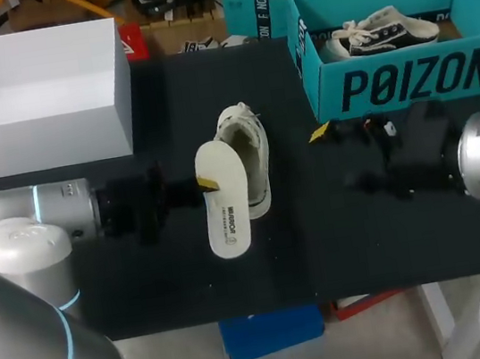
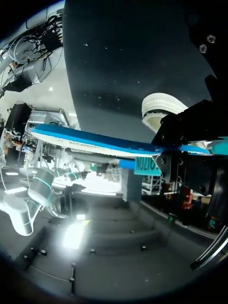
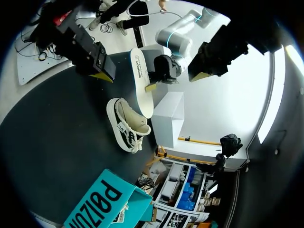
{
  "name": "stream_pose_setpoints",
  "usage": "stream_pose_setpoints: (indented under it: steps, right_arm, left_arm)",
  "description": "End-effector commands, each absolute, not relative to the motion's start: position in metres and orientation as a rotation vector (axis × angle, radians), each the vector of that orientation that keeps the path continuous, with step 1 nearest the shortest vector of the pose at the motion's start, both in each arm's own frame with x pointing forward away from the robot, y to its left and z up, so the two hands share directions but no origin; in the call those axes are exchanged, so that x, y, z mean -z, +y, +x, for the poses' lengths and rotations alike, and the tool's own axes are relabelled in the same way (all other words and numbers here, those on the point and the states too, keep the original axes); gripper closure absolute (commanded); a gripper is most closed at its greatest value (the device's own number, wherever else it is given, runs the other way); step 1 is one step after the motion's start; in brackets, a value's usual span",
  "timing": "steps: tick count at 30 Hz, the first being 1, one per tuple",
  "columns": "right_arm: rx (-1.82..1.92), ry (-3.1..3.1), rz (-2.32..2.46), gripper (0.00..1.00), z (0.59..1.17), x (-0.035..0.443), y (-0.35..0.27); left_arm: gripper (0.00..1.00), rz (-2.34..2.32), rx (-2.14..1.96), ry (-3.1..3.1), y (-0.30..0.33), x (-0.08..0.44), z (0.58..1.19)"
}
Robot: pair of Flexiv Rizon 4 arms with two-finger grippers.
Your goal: Take the shoe out of the shoebox, open the shoe tongue, remove and reinsert the insole, then place the shoe into the shoebox
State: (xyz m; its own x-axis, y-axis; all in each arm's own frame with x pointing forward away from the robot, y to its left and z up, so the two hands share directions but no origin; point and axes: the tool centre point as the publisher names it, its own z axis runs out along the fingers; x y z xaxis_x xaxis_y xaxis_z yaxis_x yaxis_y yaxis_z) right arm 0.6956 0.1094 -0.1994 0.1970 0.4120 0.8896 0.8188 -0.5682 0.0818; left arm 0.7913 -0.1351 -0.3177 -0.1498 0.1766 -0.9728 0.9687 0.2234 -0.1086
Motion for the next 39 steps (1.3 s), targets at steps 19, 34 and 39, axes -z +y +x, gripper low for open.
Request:
stream_pose_setpoints:
  steps: [19, 34, 39]
  right_arm:
    - [1.287, -1.212, -2.114, 0.0, 0.685, 0.196, 0.105]
    - [1.287, -1.212, -2.114, 0.0, 0.685, 0.196, 0.105]
    - [1.287, -1.212, -2.114, 0.0, 0.685, 0.196, 0.105]
  left_arm:
    - [1.0, 1.159, 1.041, 1.591, -0.134, 0.313, 0.787]
    - [1.0, 1.417, 0.991, 1.774, -0.126, 0.306, 0.777]
    - [1.0, 1.464, 0.983, 1.797, -0.127, 0.307, 0.775]
